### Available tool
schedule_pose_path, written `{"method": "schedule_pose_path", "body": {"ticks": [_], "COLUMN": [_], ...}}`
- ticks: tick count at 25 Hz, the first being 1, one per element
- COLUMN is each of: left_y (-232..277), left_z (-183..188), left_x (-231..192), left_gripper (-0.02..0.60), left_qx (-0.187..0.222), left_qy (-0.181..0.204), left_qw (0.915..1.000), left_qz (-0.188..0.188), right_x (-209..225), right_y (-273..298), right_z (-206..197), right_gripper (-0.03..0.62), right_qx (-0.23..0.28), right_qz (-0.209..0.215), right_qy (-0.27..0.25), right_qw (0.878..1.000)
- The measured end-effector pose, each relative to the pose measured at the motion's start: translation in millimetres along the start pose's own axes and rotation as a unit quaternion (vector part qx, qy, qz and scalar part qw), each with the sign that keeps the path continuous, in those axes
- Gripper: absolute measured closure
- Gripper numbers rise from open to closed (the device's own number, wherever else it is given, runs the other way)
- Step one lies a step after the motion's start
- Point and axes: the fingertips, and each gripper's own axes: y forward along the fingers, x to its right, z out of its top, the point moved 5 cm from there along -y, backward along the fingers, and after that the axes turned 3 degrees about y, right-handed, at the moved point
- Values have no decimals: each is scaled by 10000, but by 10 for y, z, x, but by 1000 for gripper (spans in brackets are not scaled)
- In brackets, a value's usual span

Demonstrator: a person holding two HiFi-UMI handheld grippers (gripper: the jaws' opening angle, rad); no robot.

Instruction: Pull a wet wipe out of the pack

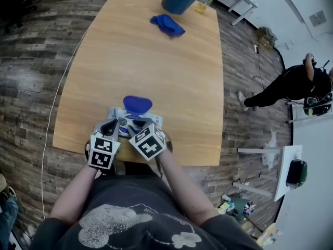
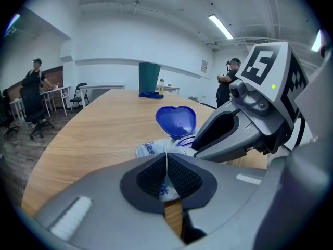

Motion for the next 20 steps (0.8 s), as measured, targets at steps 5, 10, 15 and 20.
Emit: {"method": "schedule_pose_path", "body": {"ticks": [5, 10, 15, 20], "left_y": [19, 17, 11, 12], "left_z": [-27, -22, -5, 9], "left_x": [-16, -16, -30, -56], "left_gripper": [555, 555, 555, 555], "left_qx": [-3, -22, -21, 9], "left_qy": [-30, -12, -3, 57], "left_qw": [10000, 10000, 10000, 10000], "left_qz": [-13, -40, -44, -80], "right_x": [0, 1, -29, -51], "right_y": [24, 20, -21, -131], "right_z": [-12, -13, 19, 64], "right_gripper": [532, 580, 586, 588], "right_qx": [139, 227, 293, 468], "right_qz": [-25, -156, -304, -439], "right_qy": [165, 149, 5, -16], "right_qw": [9998, 9995, 9991, 9979]}}
